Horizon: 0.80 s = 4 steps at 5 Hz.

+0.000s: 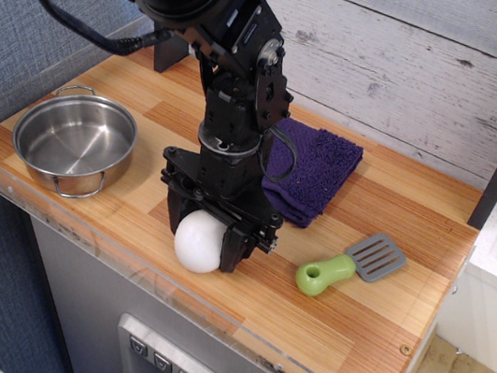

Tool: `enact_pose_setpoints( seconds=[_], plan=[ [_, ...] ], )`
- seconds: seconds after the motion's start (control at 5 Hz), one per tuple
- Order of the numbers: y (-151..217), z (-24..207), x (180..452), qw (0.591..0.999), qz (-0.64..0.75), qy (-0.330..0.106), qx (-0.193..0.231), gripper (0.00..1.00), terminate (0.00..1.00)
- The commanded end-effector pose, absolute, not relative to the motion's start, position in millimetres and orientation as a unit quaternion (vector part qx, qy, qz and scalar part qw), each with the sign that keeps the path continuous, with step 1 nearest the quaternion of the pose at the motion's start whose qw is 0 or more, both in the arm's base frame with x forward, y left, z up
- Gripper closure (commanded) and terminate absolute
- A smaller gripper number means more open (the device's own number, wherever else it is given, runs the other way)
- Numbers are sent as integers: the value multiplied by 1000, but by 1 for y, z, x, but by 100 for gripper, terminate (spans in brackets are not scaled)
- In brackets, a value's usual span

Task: Put the egg in the pot.

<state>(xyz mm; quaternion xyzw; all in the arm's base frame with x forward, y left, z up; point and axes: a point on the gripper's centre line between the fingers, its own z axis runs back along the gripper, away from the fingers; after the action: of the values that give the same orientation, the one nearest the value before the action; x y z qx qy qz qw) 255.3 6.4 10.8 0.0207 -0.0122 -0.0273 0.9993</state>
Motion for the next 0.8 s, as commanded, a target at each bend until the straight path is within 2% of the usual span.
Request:
enact_pose_setpoints(
  seconds=[0.0, 0.2, 0.4, 0.6],
  plan=[
    [8, 58, 262, 998, -25, -52, -9, 100, 0],
    [12, 86, 263, 996, -30, -83, -10, 100, 0],
    [41, 110, 264, 993, -20, -115, -9, 100, 0],
    [90, 116, 256, 993, 18, -121, -5, 100, 0]
  ],
)
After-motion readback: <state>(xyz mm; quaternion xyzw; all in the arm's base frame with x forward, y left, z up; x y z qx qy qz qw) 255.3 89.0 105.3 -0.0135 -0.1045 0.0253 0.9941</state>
